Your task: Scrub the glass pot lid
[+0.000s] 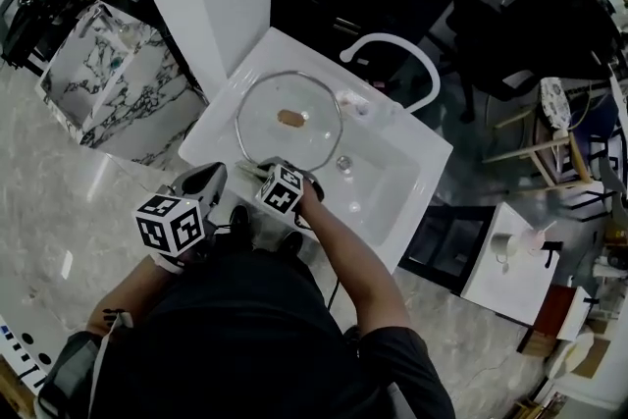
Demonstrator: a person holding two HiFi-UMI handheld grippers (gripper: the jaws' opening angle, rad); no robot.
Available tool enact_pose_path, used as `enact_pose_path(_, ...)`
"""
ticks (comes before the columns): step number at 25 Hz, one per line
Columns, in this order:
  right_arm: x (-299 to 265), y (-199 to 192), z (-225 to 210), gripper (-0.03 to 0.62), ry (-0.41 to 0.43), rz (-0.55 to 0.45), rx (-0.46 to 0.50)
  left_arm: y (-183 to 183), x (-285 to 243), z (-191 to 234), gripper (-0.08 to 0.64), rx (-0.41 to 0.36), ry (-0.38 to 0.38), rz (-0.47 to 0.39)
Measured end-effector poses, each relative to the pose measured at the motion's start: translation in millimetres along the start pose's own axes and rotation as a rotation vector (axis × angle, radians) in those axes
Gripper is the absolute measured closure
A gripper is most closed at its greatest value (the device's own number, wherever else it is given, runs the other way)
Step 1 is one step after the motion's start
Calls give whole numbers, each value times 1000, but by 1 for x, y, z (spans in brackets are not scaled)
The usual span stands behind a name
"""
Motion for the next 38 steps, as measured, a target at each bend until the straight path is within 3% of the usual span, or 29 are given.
enact_pose_path(7,8,-4,8,526,3,20,-167,16,-1,-12,560,-50,-20,-15)
enact_pose_path(11,17,-8,-6,526,-82,-11,-186,22,2,-14,560,-55,-30,-35)
enact_pose_path(17,60,5,-41,526,-177,-94,-368,24,4,-8,560,-25,-39,-69)
enact_pose_path(29,201,61,-126,526,-379,-418,-787,43,-15,-7,560,6,-127,-119)
enact_pose_path(34,262,64,-148,526,-528,-491,-948,83,-15,-13,560,-62,-138,-211)
enact_pose_path(38,300,71,-149,526,-577,-609,-1042,122,-13,-30,560,-179,-159,-286)
Point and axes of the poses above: the fingertips, and each gripper's own axes: x backward along the fingers, z to its left, y out of its top, the point moved 1 cm from there along x, backward along the fingers, and after that the axes turned 15 degrees about -y, right-handed, at the moved point
